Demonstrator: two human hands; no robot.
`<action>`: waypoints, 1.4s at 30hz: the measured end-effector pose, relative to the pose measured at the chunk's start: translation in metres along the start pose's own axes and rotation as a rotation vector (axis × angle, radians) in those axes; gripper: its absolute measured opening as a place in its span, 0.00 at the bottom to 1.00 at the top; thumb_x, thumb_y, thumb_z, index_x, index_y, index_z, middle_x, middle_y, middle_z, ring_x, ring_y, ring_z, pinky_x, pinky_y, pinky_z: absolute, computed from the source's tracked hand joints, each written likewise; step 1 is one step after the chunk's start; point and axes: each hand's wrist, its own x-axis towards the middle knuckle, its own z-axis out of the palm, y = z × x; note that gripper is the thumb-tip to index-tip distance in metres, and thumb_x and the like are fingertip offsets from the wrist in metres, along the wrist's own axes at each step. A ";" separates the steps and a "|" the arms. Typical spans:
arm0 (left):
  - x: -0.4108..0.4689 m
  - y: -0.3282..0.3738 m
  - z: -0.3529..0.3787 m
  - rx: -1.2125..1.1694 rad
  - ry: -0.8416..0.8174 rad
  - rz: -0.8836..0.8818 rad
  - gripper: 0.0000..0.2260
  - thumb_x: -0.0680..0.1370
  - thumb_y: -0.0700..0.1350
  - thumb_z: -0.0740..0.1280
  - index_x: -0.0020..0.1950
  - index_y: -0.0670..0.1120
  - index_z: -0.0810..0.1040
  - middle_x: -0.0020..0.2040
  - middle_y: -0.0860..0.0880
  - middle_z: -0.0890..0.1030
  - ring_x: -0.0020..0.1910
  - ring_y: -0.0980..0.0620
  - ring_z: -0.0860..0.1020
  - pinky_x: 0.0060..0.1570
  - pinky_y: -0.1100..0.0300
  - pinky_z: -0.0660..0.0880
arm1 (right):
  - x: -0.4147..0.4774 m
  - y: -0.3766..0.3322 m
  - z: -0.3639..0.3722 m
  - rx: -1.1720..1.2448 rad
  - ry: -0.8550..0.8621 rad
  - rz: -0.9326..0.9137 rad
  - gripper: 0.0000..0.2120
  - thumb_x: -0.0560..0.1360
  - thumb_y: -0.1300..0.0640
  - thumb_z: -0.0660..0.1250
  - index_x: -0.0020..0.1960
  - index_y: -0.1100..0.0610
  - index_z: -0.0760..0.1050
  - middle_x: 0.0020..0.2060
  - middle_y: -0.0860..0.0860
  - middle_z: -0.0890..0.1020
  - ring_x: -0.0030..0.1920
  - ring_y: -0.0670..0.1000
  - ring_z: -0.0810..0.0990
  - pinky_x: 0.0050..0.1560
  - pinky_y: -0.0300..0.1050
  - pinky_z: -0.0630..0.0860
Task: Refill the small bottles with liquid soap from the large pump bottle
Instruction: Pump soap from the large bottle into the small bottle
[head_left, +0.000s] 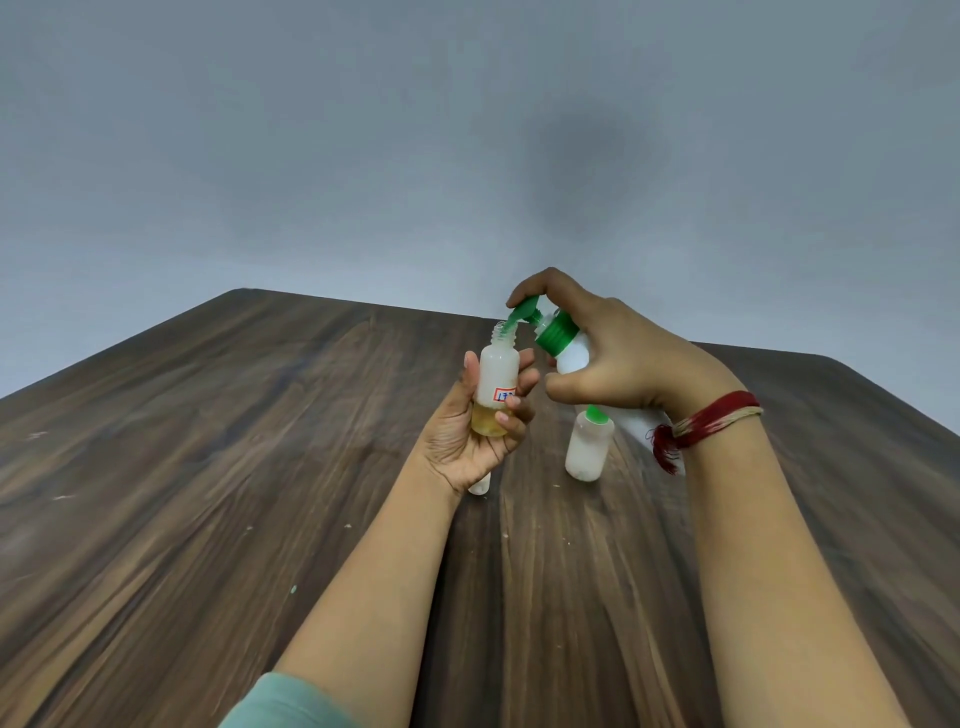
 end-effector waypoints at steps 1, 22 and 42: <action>0.000 0.000 0.000 0.007 0.002 0.002 0.26 0.62 0.46 0.81 0.55 0.35 0.81 0.45 0.39 0.83 0.34 0.52 0.80 0.30 0.64 0.78 | 0.000 0.000 0.000 -0.003 0.005 -0.002 0.28 0.67 0.59 0.69 0.63 0.44 0.66 0.39 0.47 0.77 0.37 0.49 0.74 0.36 0.34 0.70; 0.001 0.001 -0.001 0.042 0.026 0.004 0.26 0.62 0.47 0.81 0.55 0.36 0.82 0.45 0.40 0.84 0.34 0.52 0.80 0.30 0.64 0.78 | -0.003 0.006 -0.009 0.088 0.087 -0.022 0.36 0.64 0.56 0.67 0.68 0.36 0.61 0.44 0.48 0.81 0.44 0.50 0.79 0.45 0.42 0.75; -0.001 0.000 0.001 -0.163 -0.064 -0.086 0.19 0.72 0.43 0.74 0.57 0.32 0.79 0.49 0.35 0.81 0.40 0.44 0.81 0.37 0.55 0.81 | -0.003 -0.013 -0.005 0.192 0.031 -0.087 0.37 0.65 0.58 0.70 0.69 0.39 0.61 0.54 0.47 0.79 0.47 0.49 0.80 0.54 0.55 0.78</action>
